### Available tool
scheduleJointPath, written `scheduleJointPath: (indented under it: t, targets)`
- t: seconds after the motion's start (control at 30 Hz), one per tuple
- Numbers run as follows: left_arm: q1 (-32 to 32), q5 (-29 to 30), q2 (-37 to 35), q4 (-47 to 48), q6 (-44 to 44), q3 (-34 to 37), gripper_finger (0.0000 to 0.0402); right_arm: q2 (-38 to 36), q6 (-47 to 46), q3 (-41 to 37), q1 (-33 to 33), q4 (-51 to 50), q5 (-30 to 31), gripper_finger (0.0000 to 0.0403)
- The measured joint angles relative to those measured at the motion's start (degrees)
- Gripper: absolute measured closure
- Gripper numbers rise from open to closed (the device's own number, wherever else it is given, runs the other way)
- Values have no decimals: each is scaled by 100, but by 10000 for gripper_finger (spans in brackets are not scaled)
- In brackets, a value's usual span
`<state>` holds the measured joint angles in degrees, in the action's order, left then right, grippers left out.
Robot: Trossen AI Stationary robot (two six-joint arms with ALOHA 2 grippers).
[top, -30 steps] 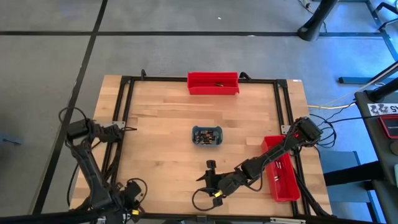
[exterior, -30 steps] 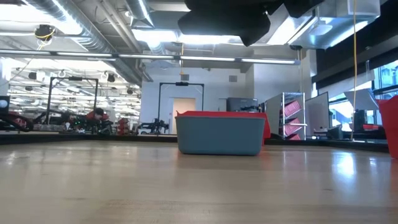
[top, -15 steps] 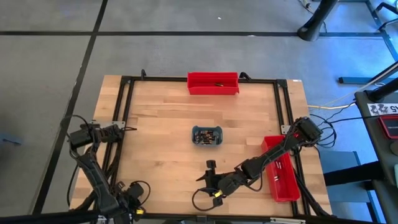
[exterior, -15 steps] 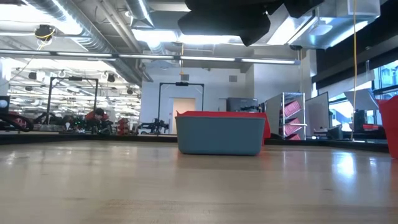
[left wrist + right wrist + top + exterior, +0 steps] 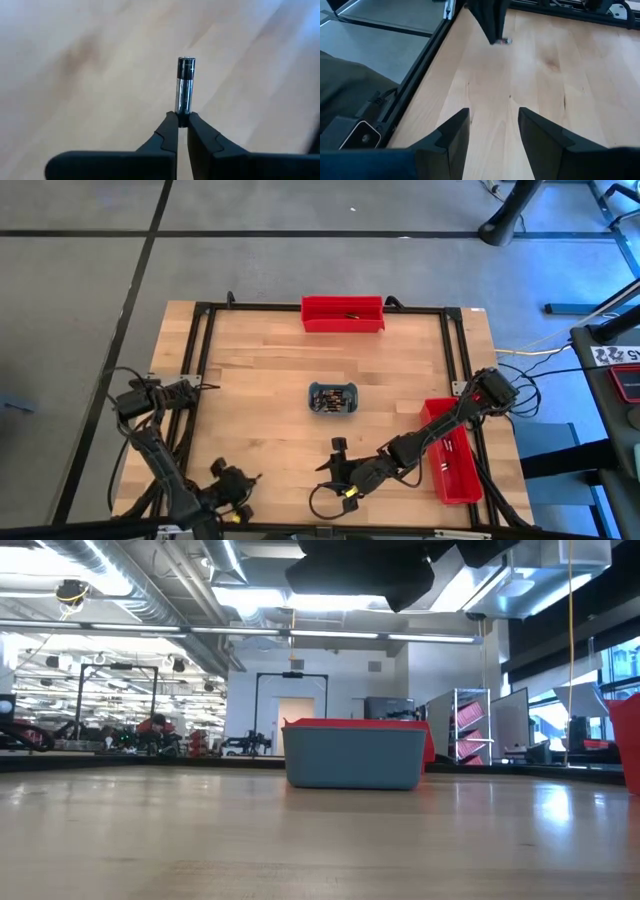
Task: Sort batteries
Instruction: Put the silver battery into the bottom red bin
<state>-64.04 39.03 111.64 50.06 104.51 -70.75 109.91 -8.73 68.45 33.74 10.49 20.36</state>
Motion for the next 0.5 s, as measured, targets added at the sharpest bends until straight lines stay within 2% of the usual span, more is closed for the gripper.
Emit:
scheduleJointPath:
  t: [0.1, 0.2, 0.27, 0.4, 0.5]
  targets:
    - [57, 1229, -5, -118, -526, -87, 393, 0, -3, 0, 0, 123, 37, 230]
    - [194, 2379, -8, -607, -1591, -174, 394, -2, 26, 2, 0, 613, 63, 230]
    - [286, 2939, -12, -967, -2321, -210, 394, -2, 156, 2, 0, 986, 61, 230]
    - [417, 3409, -16, -1744, -3684, -356, 392, -2, 501, 2, -1, 1665, 61, 230]
    - [557, 3475, -20, -2439, -4726, -386, 392, -2, 756, 2, -12, 2087, 61, 230]
